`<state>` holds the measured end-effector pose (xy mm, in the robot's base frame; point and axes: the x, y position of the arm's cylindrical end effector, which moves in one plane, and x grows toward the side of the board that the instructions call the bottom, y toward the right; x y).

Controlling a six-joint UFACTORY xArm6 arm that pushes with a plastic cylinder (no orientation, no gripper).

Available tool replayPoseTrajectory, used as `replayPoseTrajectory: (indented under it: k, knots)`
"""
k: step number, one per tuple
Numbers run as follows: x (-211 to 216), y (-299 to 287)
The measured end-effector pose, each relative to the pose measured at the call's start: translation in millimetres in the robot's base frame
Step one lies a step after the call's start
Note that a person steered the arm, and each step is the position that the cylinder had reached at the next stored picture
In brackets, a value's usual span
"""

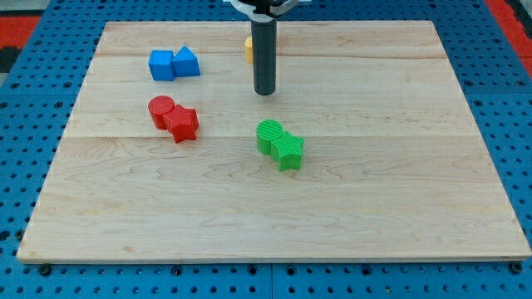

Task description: Push the yellow hexagon and yellow heart towards the center

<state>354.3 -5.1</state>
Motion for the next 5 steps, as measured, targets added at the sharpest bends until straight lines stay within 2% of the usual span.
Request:
replayPoseTrajectory:
  k: [2, 4, 5]
  knots:
    - [0, -1]
    - [-64, 142]
    - [-104, 151]
